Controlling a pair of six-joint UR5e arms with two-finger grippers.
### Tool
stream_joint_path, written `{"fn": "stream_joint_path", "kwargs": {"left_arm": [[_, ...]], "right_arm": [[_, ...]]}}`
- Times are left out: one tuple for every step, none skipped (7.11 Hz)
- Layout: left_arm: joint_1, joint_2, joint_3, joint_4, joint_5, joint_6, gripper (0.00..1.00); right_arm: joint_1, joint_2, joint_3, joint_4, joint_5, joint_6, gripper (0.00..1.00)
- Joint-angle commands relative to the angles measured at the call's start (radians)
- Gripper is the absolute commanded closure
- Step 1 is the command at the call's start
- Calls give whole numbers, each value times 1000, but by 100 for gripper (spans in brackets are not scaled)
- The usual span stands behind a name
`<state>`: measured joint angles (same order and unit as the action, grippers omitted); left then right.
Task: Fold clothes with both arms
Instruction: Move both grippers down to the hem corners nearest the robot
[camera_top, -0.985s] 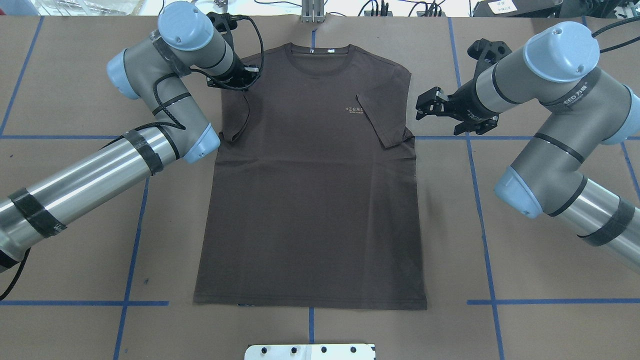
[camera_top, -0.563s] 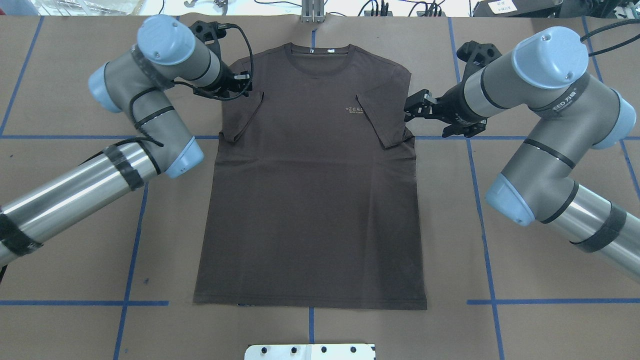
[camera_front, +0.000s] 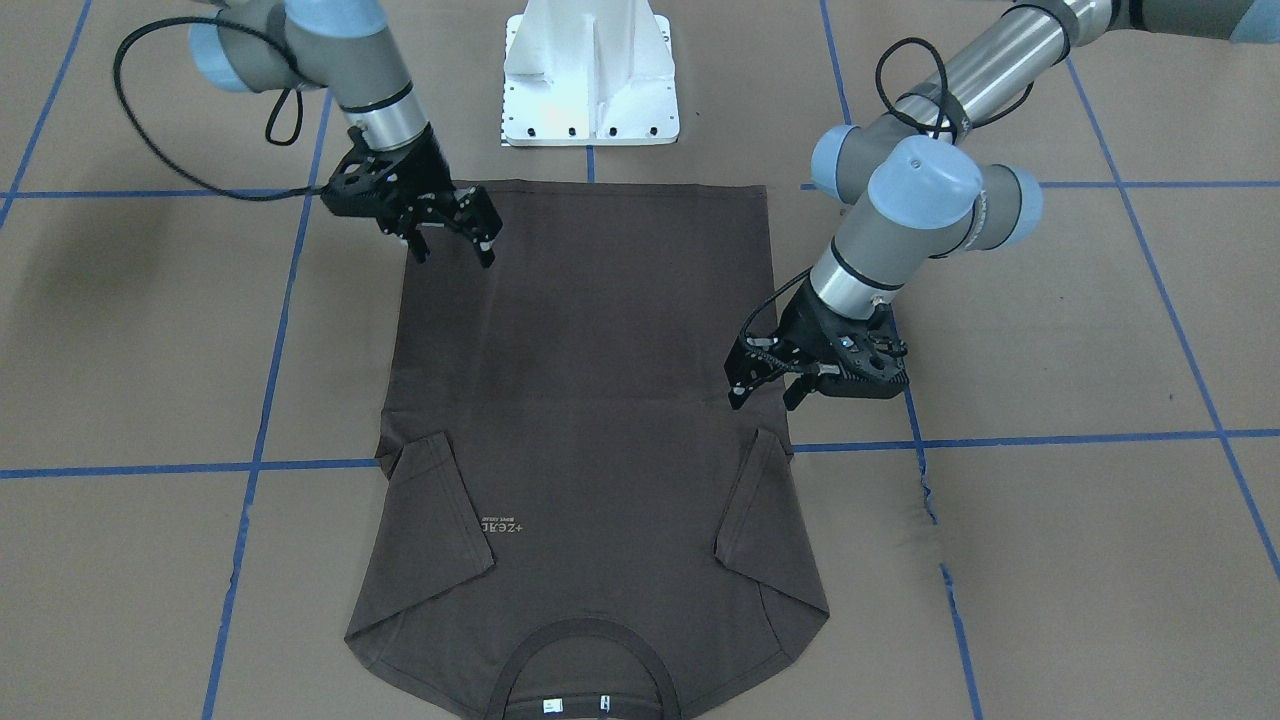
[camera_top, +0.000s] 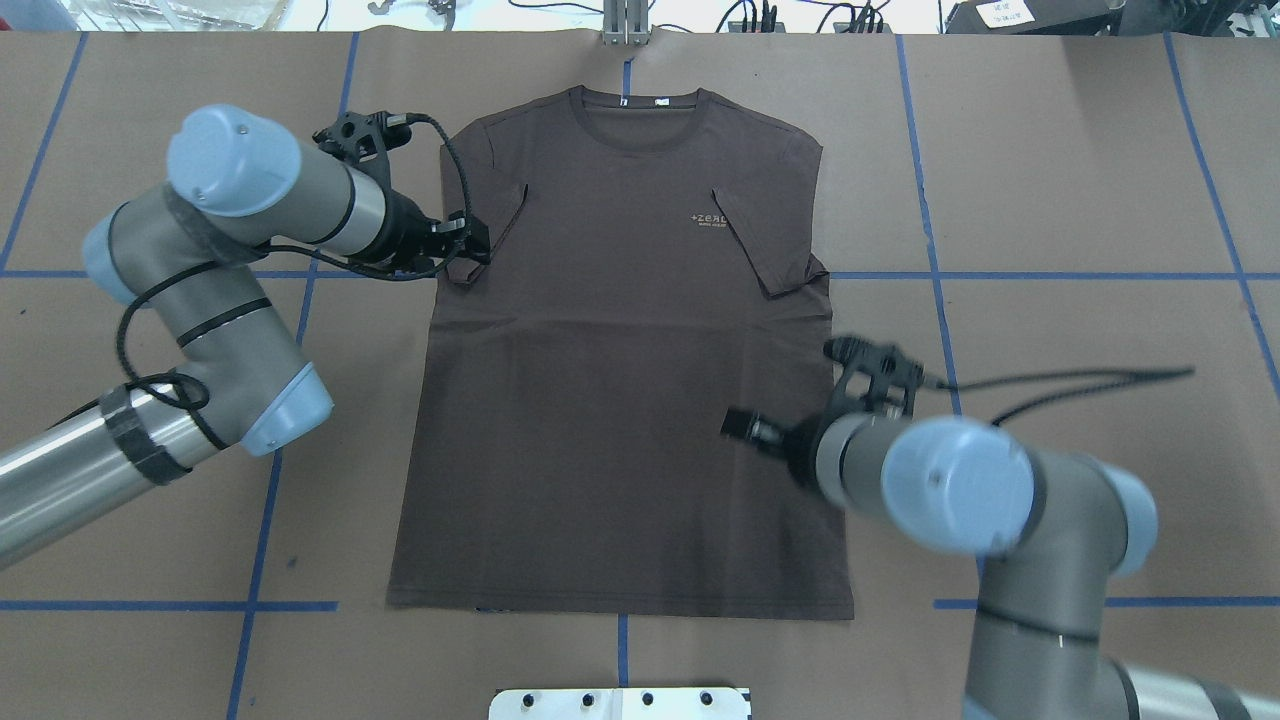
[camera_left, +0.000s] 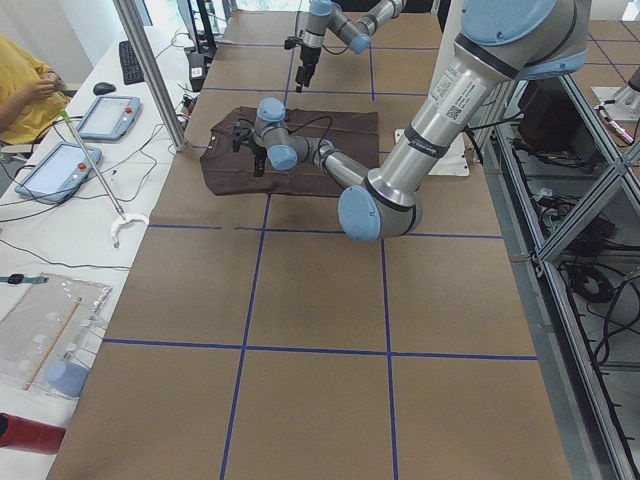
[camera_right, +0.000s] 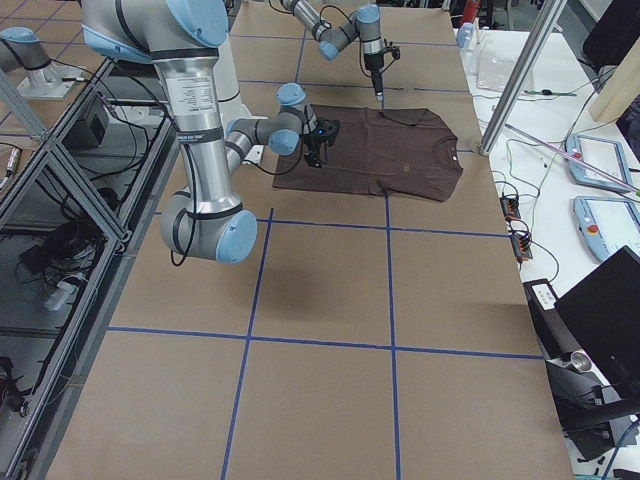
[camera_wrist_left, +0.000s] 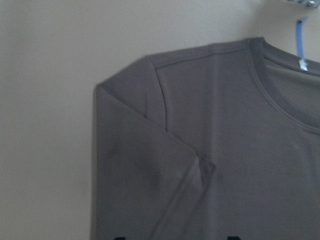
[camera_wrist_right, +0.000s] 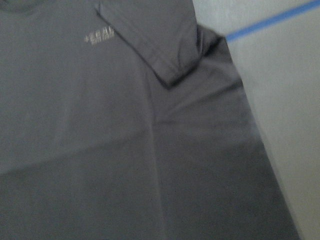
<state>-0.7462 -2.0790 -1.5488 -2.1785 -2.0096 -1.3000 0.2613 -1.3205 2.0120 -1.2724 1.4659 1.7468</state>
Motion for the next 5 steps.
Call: {"fn": "stream_joint_path", "kwargs": {"left_arm": [[2, 36, -31, -1, -32, -10, 26], [2, 39, -22, -1, -28, -8, 26], [2, 39, -22, -1, -28, -8, 26], [2, 39, -22, -1, -28, -10, 25], [2, 39, -17, -3, -28, -8, 25]], "right_arm": [[-178, -17, 80, -181, -134, 181, 3], [-178, -22, 89, -233, -133, 241, 7], [-178, -29, 83, -261, -130, 288, 9], [-186, -43, 86, -263, -125, 316, 10], [-188, -61, 83, -263, -105, 350, 12]]}}
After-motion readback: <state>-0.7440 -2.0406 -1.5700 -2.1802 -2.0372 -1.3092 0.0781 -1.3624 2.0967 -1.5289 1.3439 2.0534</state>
